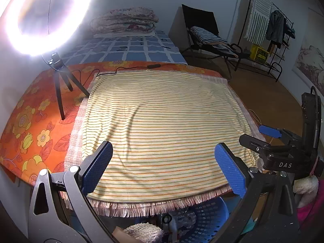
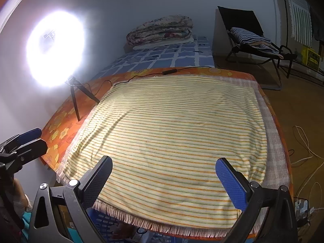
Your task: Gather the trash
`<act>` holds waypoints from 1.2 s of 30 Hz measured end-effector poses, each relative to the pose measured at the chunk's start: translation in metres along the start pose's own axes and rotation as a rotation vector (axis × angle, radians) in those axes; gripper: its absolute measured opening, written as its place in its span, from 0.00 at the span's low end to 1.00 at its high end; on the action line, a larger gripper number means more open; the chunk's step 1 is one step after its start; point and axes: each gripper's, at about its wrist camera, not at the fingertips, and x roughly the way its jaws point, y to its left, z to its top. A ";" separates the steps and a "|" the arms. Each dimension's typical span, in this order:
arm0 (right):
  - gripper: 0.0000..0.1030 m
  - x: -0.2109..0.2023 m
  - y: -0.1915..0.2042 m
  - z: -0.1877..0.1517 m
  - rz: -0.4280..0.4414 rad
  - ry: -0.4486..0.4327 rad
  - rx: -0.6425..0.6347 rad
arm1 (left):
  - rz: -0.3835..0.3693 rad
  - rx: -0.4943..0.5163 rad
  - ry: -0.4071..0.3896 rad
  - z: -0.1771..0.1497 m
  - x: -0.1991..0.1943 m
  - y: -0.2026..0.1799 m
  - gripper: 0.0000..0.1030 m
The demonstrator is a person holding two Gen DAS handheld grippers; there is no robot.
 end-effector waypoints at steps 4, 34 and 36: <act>1.00 0.000 -0.001 0.001 -0.009 -0.006 0.001 | 0.002 0.001 0.002 0.000 0.000 0.000 0.99; 1.00 0.004 -0.006 -0.005 -0.011 0.019 0.021 | -0.001 0.010 0.001 -0.003 0.000 -0.002 0.99; 1.00 0.003 -0.007 -0.005 -0.012 0.018 0.023 | 0.001 0.010 0.002 -0.003 0.000 -0.002 0.99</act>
